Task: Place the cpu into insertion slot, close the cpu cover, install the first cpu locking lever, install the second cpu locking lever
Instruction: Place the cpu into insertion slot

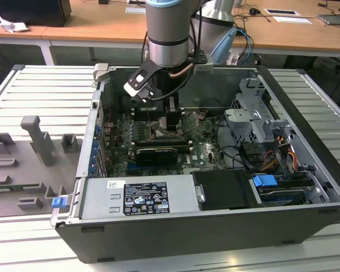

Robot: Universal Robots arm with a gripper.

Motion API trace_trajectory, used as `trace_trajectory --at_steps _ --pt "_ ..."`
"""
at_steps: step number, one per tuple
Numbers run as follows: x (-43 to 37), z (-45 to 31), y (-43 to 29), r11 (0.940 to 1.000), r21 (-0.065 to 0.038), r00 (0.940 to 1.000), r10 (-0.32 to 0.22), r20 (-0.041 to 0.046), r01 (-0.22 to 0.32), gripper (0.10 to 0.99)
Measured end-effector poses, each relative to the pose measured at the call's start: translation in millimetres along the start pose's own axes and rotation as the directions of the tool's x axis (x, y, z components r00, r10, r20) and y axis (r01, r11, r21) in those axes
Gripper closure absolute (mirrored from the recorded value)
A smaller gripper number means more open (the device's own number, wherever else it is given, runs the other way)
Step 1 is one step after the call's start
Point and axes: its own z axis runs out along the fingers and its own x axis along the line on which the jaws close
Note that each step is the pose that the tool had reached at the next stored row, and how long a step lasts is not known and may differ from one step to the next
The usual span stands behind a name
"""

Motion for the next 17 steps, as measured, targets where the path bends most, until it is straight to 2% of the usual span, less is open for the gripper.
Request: trace_trajectory --at_steps 6,9,14,17 --pt "8.8 9.2 -2.6 1.0000 0.000 1.0000 0.000 -0.0036 0.000 0.557" --pt "12.2 15.2 -6.9 1.0000 0.000 1.0000 0.000 -0.0034 0.000 0.557" --pt "14.7 27.3 -8.9 1.0000 0.000 1.0000 0.000 -0.0034 0.000 0.557" --pt "15.3 30.9 -9.3 1.0000 0.000 1.0000 0.001 -0.0034 -0.001 0.557"
